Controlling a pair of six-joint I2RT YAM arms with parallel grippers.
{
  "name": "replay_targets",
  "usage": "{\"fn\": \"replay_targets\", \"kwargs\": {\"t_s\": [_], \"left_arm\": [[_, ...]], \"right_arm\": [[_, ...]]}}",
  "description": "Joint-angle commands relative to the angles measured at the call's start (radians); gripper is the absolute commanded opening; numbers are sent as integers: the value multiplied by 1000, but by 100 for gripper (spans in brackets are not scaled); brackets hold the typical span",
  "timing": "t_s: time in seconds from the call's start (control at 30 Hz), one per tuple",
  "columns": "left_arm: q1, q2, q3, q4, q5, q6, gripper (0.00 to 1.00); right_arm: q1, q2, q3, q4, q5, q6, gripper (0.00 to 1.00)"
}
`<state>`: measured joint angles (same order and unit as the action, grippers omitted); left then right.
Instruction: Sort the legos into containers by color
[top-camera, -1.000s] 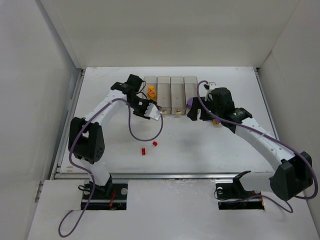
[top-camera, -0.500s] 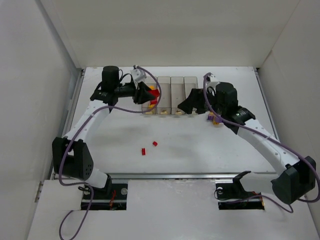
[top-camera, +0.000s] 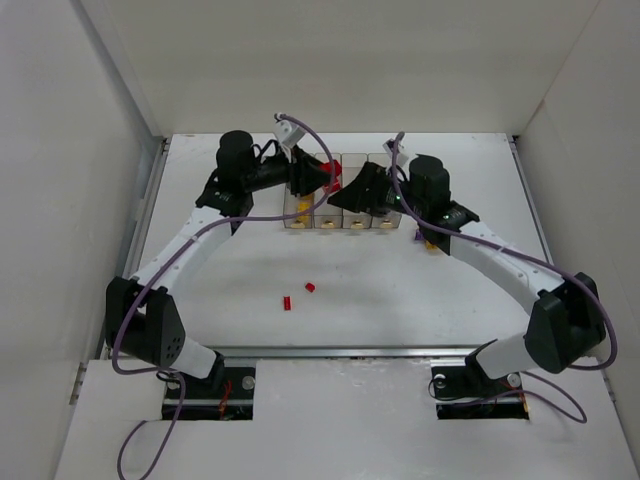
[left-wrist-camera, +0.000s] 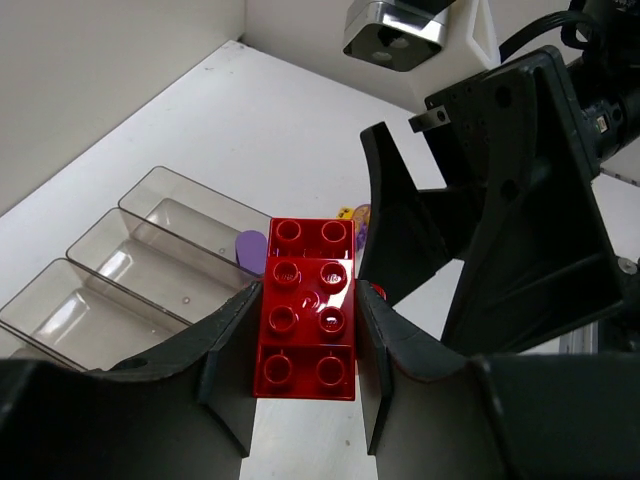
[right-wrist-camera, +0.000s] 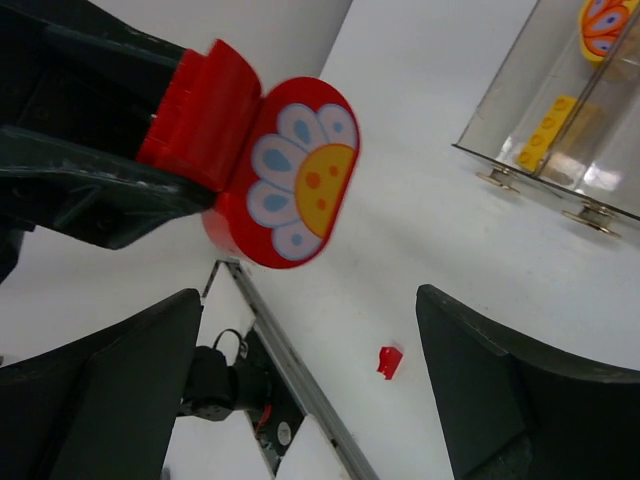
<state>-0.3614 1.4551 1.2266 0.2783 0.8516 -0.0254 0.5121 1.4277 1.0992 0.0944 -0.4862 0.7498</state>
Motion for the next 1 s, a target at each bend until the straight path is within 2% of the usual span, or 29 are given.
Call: {"fn": "replay_targets", "kwargs": {"t_s": [0.0, 0.17, 0.4, 0.6, 0.7, 0.73, 0.83, 0.87, 0.97], "left_arm": [[-13, -62, -7, 82, -11, -50, 0], [-22, -62, -16, 71, 0, -41, 0], [-31, -71, -16, 61, 35, -50, 0], [-40, -71, -16, 10, 66, -28, 0], [-40, -71, -27, -10, 66, -15, 0], [-40, -71, -27, -10, 75, -15, 0], [-40, -71, -27, -19, 93, -1, 0], [-50, -71, -27, -30, 93, -1, 0], [-50, -71, -27, -71, 102, 39, 0]], "right_arm": [[16, -1, 65, 135, -40, 37, 93], [16, 10, 47, 188, -31, 63, 93], [16, 56, 65, 199, -20, 63, 77], [16, 85, 96, 199, -20, 63, 74], [16, 94, 105, 199, -20, 63, 64], [16, 94, 105, 199, -20, 63, 54], [16, 103, 105, 199, -20, 63, 38], [16, 103, 105, 199, -20, 63, 26], [16, 103, 105, 199, -20, 72, 6]]}}
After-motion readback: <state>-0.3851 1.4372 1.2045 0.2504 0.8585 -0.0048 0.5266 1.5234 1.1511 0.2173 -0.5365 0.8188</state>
